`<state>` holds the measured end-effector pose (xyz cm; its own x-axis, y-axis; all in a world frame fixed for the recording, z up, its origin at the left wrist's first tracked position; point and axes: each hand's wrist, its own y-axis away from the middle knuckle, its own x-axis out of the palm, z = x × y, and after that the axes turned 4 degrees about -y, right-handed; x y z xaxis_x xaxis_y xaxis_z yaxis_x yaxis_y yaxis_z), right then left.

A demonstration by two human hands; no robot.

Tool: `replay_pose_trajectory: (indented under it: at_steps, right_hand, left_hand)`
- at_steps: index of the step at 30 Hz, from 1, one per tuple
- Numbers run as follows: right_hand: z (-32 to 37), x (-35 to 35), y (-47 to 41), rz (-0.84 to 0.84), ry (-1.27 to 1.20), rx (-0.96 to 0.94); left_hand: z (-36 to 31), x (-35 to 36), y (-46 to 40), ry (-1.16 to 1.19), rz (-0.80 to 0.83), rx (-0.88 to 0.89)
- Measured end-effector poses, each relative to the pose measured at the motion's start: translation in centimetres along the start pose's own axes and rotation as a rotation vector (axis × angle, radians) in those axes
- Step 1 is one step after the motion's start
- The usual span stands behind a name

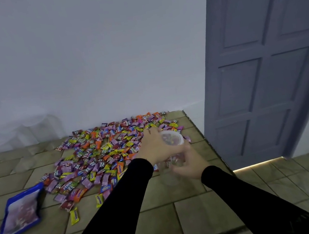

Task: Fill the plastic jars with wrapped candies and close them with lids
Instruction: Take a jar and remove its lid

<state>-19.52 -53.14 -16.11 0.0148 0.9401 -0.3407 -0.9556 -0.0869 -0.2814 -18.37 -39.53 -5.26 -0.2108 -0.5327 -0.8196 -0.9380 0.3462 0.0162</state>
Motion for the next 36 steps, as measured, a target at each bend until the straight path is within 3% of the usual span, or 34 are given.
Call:
replay_pose_trajectory:
  at_steps: [5,8,10,12,17,22,26,36]
  right_hand:
    - [0.1,-1.6,0.7,0.068,-0.086,0.008]
    - [1.3,-1.9,0.6,-0.166,-0.195,-0.015]
    - [2.8,-2.0,0.1,-0.384,-0.267,0.026]
    - [4.3,-2.1,-1.0,-0.494,-0.283,0.119]
    - [6.9,-2.6,-4.0,-0.168,0.126,0.470]
    - [6.8,-2.6,-4.3,-0.227,0.187,0.581]
    - [7.3,-2.2,-4.0,-0.273,0.095,0.618]
    - [8.5,-2.3,-3.9,-0.265,0.125,0.610]
  left_hand:
    - [-0.3,-0.7,-0.1,-0.100,0.088,-0.040]
    - [0.4,-1.2,-1.1,-0.052,0.108,-0.107]
    - [0.5,-1.6,-1.3,-0.065,0.037,-0.092]
    - [0.5,-1.9,-1.1,-0.085,-0.043,-0.073]
    - [0.2,-2.1,-1.2,0.053,-0.015,-0.163]
    - [1.0,-1.5,-1.3,0.090,0.022,-0.165]
    - [1.3,-0.9,-0.7,0.377,-0.001,-0.268]
    - [1.6,-0.7,-0.6,0.645,-0.017,-0.365]
